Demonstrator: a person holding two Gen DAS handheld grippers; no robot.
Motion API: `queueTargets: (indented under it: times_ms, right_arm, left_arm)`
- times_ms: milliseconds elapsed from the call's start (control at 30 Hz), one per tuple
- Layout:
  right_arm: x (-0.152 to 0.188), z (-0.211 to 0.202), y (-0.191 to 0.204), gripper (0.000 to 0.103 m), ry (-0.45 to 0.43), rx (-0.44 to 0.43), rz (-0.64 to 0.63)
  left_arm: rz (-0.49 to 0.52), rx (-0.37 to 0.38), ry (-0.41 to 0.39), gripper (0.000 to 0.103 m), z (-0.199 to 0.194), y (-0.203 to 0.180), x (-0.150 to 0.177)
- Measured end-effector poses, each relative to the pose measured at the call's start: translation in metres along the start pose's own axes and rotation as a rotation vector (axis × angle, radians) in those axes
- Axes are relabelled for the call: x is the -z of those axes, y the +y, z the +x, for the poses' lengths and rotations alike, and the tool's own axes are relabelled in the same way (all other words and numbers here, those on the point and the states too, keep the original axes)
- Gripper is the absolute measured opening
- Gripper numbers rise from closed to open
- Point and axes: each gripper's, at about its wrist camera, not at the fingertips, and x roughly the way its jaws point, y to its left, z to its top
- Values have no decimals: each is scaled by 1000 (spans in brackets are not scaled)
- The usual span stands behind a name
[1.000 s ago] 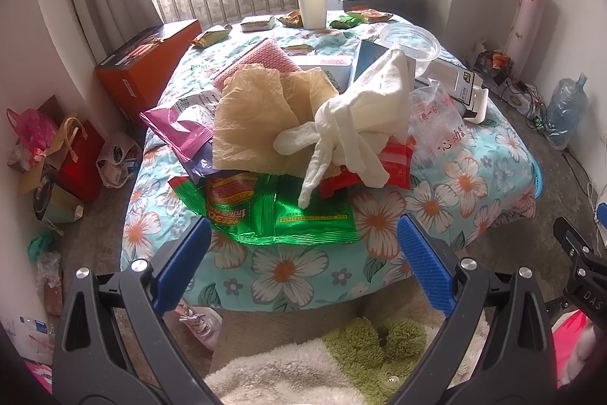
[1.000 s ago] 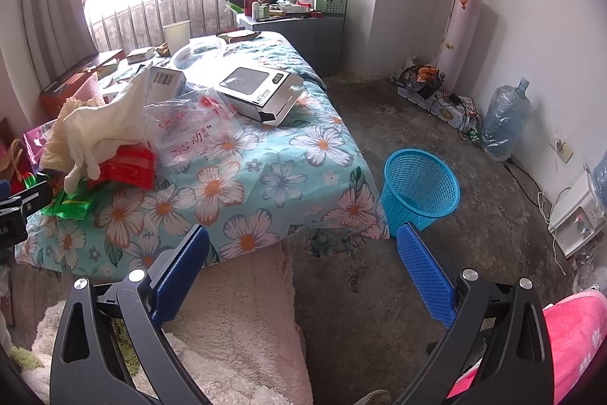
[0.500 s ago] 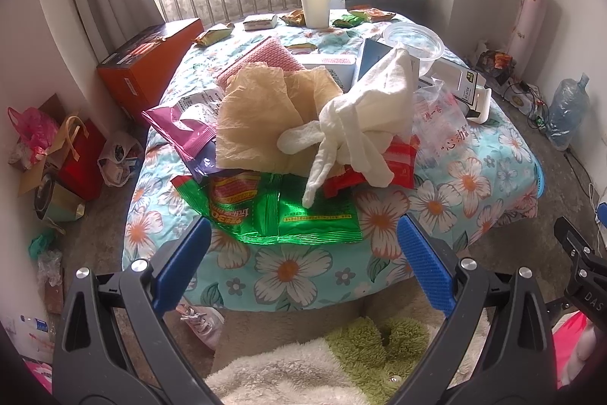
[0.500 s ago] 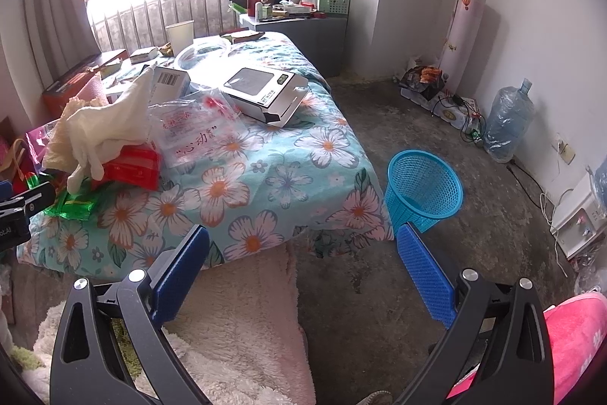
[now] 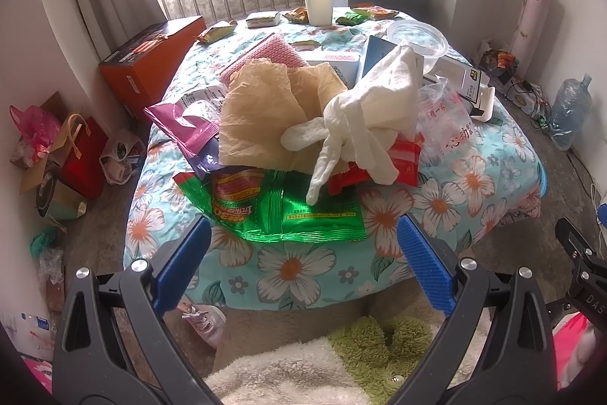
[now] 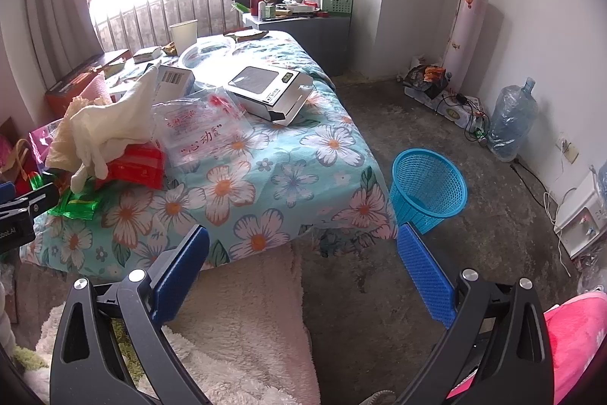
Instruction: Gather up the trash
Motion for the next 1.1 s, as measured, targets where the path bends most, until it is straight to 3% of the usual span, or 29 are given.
queueTargets:
  times_ms: [900, 1100]
  right_arm:
    - [-5, -1, 9, 97, -28, -32, 7]
    - [-17, -6, 26, 97, -118, -99, 7]
  left_arm:
    - [-30, -15, 7, 94, 9, 20, 5]
    - [-63, 24, -99, 94, 4, 51, 8]
